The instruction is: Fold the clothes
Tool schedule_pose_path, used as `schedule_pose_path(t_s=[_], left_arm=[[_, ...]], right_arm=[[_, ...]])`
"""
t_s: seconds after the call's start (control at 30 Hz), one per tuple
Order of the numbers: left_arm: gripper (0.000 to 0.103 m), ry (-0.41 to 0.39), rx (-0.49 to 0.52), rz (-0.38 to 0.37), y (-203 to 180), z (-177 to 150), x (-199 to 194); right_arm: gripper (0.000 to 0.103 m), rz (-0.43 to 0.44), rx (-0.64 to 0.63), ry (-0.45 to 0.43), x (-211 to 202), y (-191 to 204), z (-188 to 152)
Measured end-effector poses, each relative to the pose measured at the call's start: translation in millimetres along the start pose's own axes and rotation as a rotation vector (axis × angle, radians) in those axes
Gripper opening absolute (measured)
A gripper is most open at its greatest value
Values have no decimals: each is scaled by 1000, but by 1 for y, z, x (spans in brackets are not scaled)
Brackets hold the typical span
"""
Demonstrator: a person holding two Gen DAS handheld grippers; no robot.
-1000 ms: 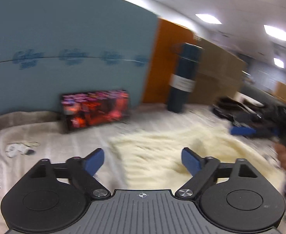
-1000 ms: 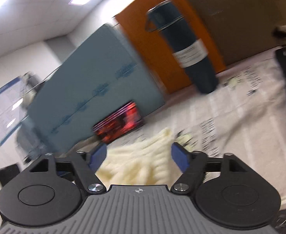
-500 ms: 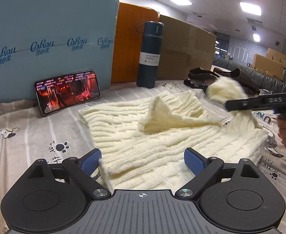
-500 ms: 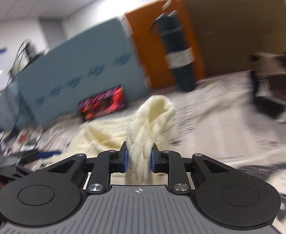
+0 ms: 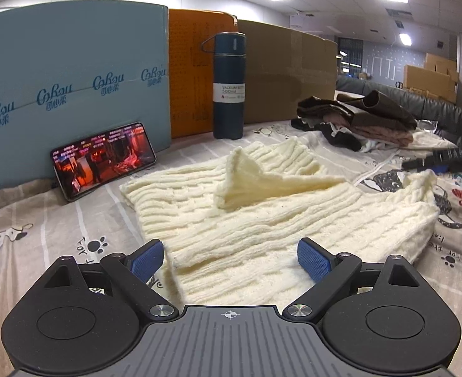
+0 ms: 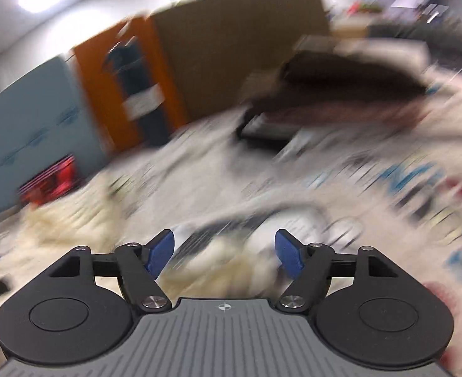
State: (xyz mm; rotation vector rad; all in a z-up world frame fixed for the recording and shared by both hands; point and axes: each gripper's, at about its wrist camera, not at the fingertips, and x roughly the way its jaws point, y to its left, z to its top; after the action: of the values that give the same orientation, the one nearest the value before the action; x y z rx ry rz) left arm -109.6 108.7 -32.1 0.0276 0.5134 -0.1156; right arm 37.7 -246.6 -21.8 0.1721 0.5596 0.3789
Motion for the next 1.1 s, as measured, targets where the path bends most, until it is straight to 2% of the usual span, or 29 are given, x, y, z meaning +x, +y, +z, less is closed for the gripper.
schedule_pose_path(t_s=[0.07,0.17,0.3,0.37,0.4,0.53,0.63,0.67,0.73,0.8,0.9,1.0,1.1], left_arm=[[94,-1,3,-1,0,0,0],[95,-4,13,3,-2,0,-1],[95,-13,38,14,-6,-1,-3],[95,-15,43,15,-7,-1,-3],[95,-15,43,14,-7,-2,-3],[97,-16,38,2,-7,-2,-4],[97,-13,35,-8,-6,-2,-4],[98,-13,31,-13,-6,-3,-4],[98,-12,19,-25,-4,-3,-4],[98,-8,7,-33,-2,-3,-4],[98,-4,1,-37,-1,-3,-3],[99,2,-2,-39,0,-3,-2],[99,3,-2,-39,0,-4,-1]], right_arm=[[69,-25,-29,-80,-7,4,9],[79,152,-95,-120,-13,27,19],[84,367,-276,-43,0,93,21],[87,446,-374,-5,13,128,18],[88,457,-418,12,20,145,16],[87,440,-557,73,52,194,6],[83,392,-560,110,78,203,3],[78,373,-533,121,84,200,4],[32,355,-463,146,92,190,8],[17,338,-385,168,98,178,13],[13,303,-252,99,88,148,29],[13,198,-129,-7,70,111,45],[13,92,-14,-31,64,69,55]])
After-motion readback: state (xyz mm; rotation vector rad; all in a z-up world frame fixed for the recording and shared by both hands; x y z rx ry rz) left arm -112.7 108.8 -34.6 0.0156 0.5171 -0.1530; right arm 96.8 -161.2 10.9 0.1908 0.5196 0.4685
